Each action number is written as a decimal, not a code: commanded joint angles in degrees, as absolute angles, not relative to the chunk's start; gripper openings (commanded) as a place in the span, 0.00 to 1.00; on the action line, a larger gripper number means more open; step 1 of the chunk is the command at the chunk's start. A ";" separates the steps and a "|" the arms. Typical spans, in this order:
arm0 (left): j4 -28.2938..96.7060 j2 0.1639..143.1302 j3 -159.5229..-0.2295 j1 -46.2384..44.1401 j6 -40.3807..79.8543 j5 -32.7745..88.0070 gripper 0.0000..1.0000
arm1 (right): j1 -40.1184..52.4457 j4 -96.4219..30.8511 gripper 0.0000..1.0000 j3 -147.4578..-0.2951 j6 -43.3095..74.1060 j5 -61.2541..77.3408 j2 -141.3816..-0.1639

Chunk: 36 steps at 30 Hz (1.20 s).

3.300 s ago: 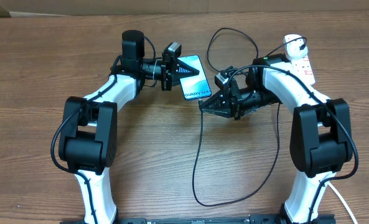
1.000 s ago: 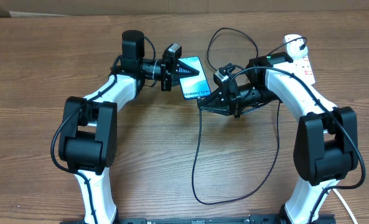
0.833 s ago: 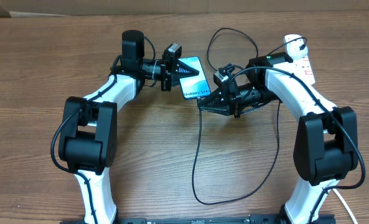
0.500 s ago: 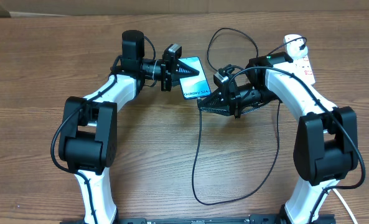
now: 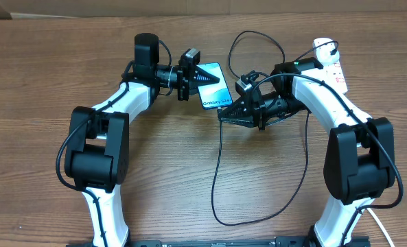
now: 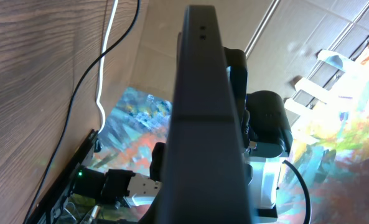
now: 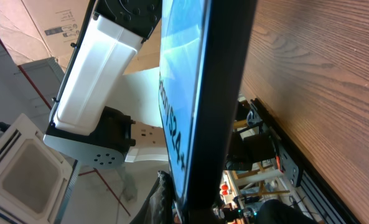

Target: Plug charger to phone and switch on socket

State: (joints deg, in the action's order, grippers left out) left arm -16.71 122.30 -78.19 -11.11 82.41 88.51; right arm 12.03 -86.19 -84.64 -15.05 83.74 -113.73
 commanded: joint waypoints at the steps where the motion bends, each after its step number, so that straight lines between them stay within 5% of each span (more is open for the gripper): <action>1: -16.82 122.26 -78.91 -10.92 82.72 90.65 0.04 | 11.92 -85.91 0.04 -85.84 -14.94 84.29 -112.20; 36: -16.80 122.26 -78.91 -11.99 82.30 90.70 0.04 | 11.81 -85.10 0.04 -85.86 -14.72 84.58 -112.20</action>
State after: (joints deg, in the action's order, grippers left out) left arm -16.69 122.32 -78.19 -11.27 82.39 88.27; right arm 12.03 -85.49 -84.64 -15.00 83.35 -113.73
